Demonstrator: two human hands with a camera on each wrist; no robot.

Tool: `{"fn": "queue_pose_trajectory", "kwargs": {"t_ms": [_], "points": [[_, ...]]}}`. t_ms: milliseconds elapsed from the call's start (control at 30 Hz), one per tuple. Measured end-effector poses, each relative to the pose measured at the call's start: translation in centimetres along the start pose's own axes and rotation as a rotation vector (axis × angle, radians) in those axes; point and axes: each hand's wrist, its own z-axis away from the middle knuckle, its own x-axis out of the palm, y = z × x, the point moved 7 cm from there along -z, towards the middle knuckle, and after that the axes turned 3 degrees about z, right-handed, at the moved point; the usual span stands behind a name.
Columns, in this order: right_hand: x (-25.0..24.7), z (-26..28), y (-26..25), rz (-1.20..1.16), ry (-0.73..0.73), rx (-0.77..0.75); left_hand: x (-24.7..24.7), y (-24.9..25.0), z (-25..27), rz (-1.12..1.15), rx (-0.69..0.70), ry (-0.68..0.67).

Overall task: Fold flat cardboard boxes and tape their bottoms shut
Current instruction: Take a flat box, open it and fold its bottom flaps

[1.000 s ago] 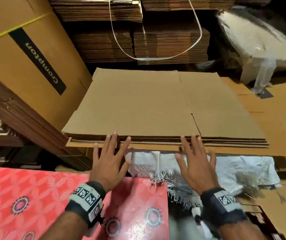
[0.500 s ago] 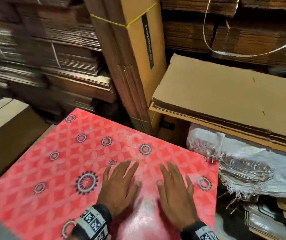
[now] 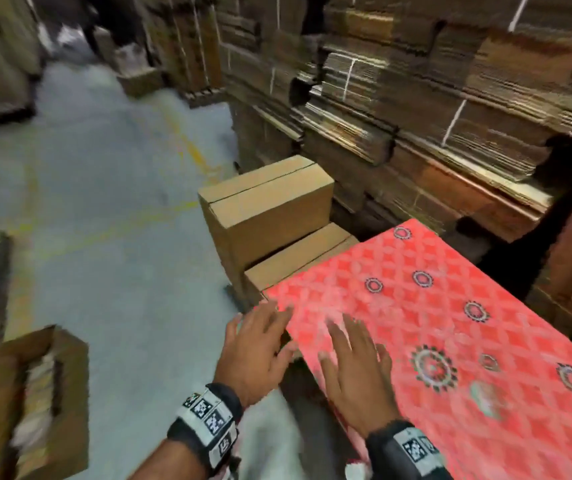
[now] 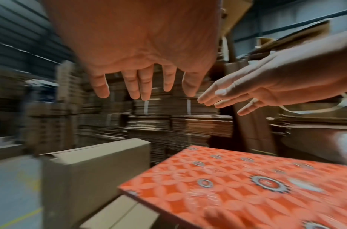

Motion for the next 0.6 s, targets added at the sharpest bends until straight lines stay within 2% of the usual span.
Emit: {"fn": "queue_pose_trajectory", "kwargs": {"t_ms": [100,233,367,600], "points": [[0.4,-3.8,-6.5,0.020,-0.029,-0.115,-3.0,-6.0,0.5,0.040,-0.091,0.061],[1.1,-8.6,-10.2,0.047,-0.064,-0.157,-4.1,-10.5,-1.6,0.044,-0.127,0.081],[2.3,-13.9,-11.2,0.036,-0.102,-0.120,-4.2,-13.6,-6.0,0.057,-0.088,0.065],[4.8,-26.4,-11.1,-0.024,-0.137,-0.050,-4.7,-20.6,-17.8,0.001,-0.059,-0.007]]}}
